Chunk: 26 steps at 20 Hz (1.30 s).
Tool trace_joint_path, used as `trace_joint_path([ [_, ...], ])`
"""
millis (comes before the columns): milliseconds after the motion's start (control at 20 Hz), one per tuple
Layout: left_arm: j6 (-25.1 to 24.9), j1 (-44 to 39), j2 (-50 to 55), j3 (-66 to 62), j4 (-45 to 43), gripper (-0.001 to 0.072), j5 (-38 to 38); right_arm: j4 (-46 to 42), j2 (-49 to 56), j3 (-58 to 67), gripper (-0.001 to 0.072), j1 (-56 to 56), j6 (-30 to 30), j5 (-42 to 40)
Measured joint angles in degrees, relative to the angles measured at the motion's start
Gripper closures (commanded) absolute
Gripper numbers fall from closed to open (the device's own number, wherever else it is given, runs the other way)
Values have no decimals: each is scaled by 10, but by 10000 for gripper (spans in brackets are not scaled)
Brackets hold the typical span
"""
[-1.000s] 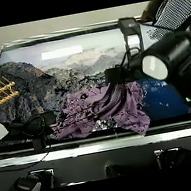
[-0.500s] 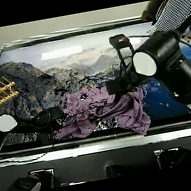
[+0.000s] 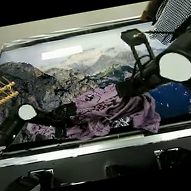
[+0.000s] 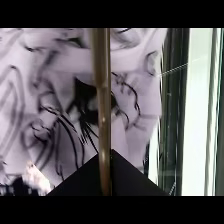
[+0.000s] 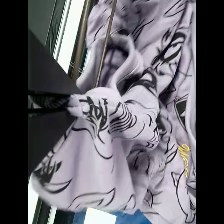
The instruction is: Fold the clothes and pants, and hang the long-sleeved shirts on hangers.
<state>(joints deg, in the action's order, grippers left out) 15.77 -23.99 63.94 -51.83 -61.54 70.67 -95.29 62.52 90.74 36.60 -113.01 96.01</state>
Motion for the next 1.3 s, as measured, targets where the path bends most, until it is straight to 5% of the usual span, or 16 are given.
trace_joint_path([
  [850, 80, -45, 62, -98, -5, 682, 3, 30, 26, -7, 663, 0, 15, -84],
  [1300, 122, -51, 65, -101, -26, 681, 7, -13, -40, 42, 663, 0, 10, -6],
])
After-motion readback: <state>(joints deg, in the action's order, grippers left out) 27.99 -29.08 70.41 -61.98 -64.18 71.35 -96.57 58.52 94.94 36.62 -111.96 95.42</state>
